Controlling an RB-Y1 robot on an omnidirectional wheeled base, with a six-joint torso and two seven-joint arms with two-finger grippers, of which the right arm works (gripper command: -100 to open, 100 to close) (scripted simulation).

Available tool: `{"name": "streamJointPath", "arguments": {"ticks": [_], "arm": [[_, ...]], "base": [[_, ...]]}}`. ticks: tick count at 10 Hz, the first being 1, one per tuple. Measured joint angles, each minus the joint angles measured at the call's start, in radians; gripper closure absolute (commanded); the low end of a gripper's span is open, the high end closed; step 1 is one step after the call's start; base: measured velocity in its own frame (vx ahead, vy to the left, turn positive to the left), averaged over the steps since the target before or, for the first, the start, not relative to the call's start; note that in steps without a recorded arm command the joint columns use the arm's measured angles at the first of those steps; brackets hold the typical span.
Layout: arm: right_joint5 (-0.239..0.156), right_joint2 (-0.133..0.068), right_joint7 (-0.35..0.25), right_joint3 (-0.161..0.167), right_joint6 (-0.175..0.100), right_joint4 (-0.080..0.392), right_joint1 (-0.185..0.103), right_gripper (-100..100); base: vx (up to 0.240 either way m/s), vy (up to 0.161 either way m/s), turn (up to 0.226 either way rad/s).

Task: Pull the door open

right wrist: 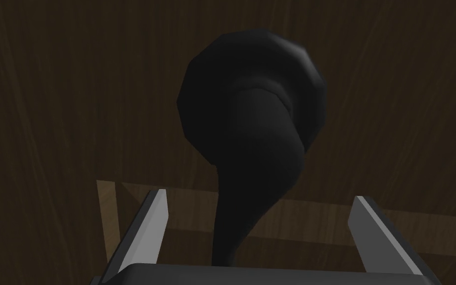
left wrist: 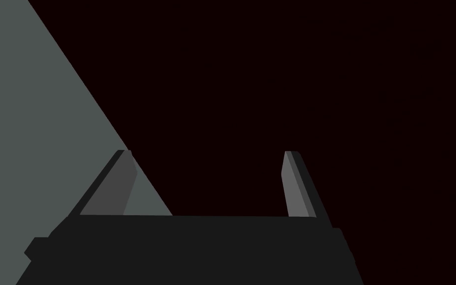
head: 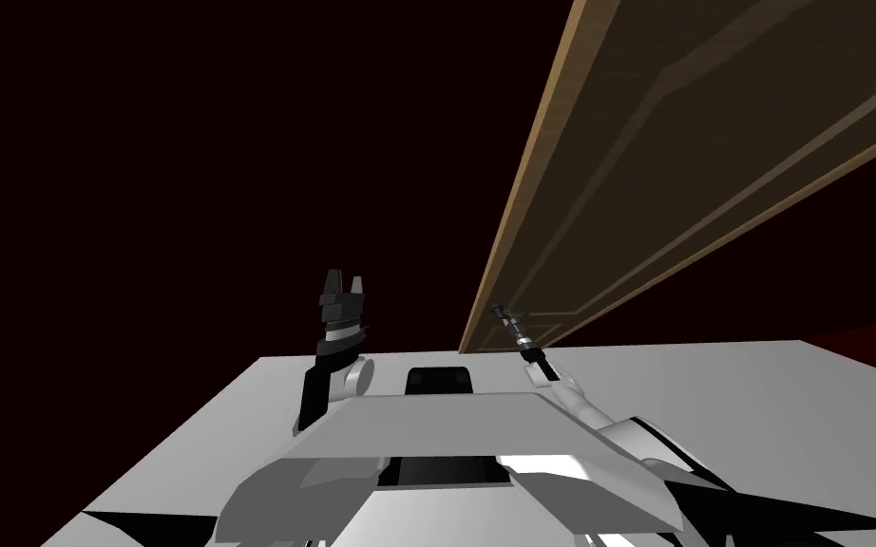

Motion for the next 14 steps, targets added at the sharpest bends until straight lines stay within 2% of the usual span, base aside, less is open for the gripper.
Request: {"name": "streamJointPath", "arguments": {"ticks": [1,7,10,12,14], "arm": [[-0.001,-0.001,-0.001,-0.001,-0.002,0.001,0.0,100],[0.0,0.001,-0.001,0.0,0.002,0.001,0.0,100],[-0.002,-0.024,-0.021,0.018,-0.032,0.006,0.011,100],[-0.005,-0.052,-0.037,0.037,-0.056,-0.017,0.048,100],[-0.001,-0.062,-0.051,0.059,-0.087,0.001,0.058,100]], "base": [[-0.011,-0.001,-0.025],[-0.02,-0.005,0.022],[-0.188,-0.059,0.142],[-0.176,-0.095,0.126],[-0.155,-0.071,0.099]]}}
